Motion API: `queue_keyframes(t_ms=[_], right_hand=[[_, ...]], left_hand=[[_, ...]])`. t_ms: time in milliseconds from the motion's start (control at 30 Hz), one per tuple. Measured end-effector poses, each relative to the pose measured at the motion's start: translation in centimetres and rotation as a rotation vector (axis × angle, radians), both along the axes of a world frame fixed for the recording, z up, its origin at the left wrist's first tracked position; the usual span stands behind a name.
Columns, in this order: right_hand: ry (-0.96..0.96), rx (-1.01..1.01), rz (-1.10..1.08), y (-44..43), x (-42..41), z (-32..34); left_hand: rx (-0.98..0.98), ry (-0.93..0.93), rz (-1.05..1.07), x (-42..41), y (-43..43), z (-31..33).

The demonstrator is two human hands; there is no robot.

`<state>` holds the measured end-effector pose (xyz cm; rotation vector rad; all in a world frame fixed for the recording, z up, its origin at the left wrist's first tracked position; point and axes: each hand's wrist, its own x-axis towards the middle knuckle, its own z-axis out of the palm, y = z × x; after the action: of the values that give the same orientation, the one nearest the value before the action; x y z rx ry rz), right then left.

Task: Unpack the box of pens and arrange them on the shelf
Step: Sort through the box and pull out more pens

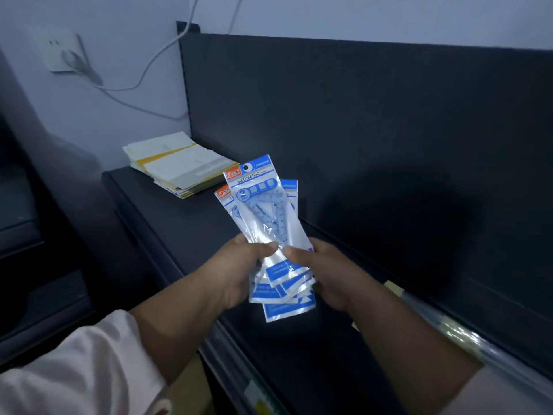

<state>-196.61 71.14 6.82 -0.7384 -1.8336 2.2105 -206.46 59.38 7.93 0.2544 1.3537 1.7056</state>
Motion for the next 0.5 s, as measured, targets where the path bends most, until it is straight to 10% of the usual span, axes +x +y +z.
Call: queue_keyframes(t_ms=[133,333,500], right_hand=[[0.001,0.093,-0.023,0.4,-1.0,0.0],[-0.302,0.983,0.060,2.7,-2.3,0.0],[-0.412,1.143,0.220,2.7,-2.6,-0.9]], left_hand=[[0.011,0.022,0.061,-0.8,0.8,-1.8],[-0.194,0.391,0.359,-5.8,-1.9,-3.0],[-0.383,0.667,0.021,-7.7,-2.8,-4.5]])
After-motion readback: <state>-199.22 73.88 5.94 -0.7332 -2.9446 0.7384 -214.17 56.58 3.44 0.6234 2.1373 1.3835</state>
